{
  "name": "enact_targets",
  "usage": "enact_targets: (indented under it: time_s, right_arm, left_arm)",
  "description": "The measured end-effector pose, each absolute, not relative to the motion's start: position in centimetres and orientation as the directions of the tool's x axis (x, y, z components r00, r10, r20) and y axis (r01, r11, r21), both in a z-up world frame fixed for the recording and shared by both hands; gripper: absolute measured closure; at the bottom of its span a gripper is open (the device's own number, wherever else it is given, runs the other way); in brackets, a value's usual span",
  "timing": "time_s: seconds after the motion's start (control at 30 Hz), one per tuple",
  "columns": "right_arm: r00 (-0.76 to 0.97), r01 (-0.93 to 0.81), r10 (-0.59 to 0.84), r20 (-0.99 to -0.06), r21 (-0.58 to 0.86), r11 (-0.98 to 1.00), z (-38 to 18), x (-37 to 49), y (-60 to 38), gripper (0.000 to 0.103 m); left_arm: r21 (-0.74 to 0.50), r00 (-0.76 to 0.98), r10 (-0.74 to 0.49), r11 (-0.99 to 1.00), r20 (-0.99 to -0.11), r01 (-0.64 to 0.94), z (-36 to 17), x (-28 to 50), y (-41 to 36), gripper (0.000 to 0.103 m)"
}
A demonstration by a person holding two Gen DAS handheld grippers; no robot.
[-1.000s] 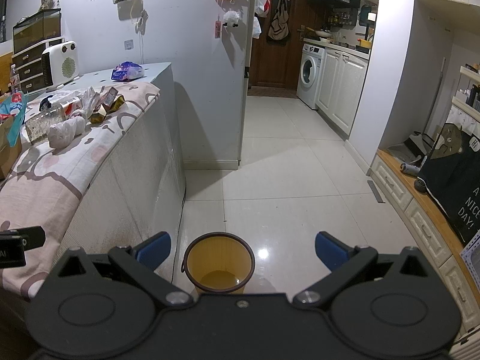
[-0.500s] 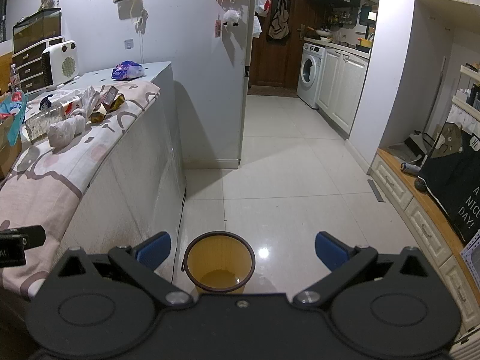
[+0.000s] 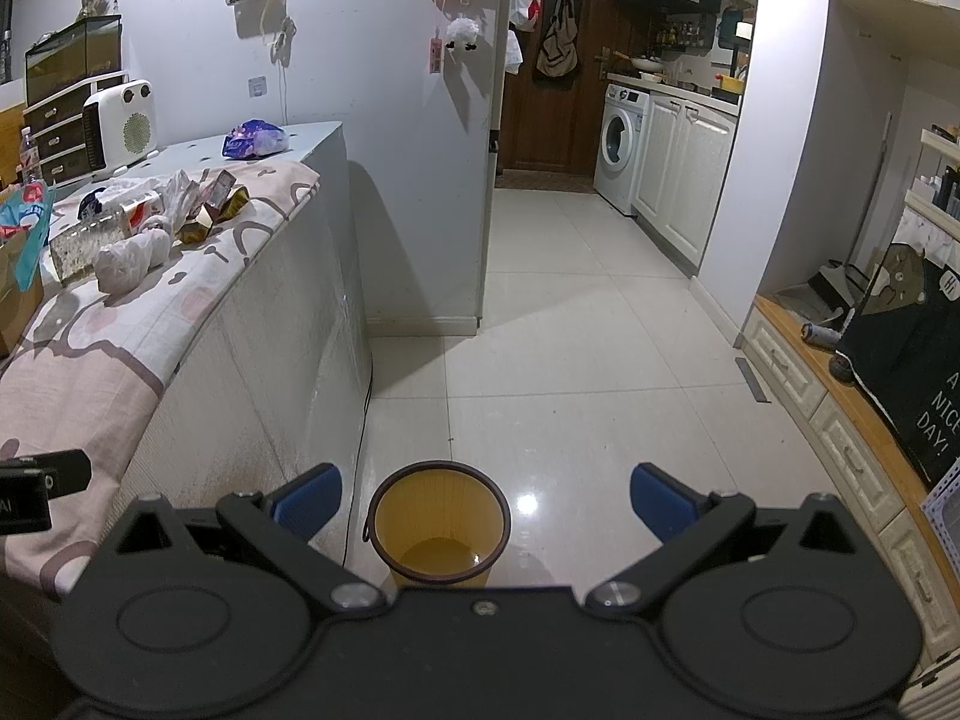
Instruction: Collect trash
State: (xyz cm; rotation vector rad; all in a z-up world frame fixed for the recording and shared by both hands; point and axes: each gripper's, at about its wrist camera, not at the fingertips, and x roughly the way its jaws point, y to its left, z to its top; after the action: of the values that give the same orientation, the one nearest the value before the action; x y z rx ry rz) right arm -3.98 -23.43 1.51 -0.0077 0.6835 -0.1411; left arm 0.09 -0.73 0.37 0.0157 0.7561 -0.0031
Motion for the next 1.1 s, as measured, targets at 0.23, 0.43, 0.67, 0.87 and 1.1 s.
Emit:
enact_targets:
  time_s: [0.23, 0.43, 0.67, 0.87, 1.1]
  right_arm:
    - [0.766, 0.128, -0.133, -0.630, -0.053, 0.990, 1.6, -3.7, -23.3, 0.000]
    - [0.766, 0.128, -0.133, -0.628, -0.053, 0.990, 1.5, -3.9, -23.5, 0.000]
    - [0.765, 0.139, -0.138, -0.629, -0.048, 0.989, 1.3, -3.9, -23.4, 0.000]
    - [0.767, 0.144, -0.139, -0.626, -0.044, 0.989, 1.5, -4.0, -23.6, 0.000]
    - [0.780, 0.134, -0.122, -0.614, -0.026, 0.991, 1.5, -3.8, -23.5, 0.000]
  left_arm:
    - [0.013, 0.728, 0.003, 1.000, -0.686, 0.009, 0.4, 0.1, -0.7, 0.000]
    - [0.015, 0.729, 0.003, 1.000, -0.685, 0.010, 0.2, 0.0, -0.6, 0.000]
    - [0.015, 0.734, 0.005, 1.000, -0.679, 0.007, 0.3, -0.2, -0.4, 0.000]
    - [0.009, 0.738, 0.005, 1.000, -0.674, 0.001, 0.3, -0.5, 0.0, 0.000]
    - [0.009, 0.752, 0.021, 1.000, -0.659, -0.020, 0.4, -0.2, 0.7, 0.000]
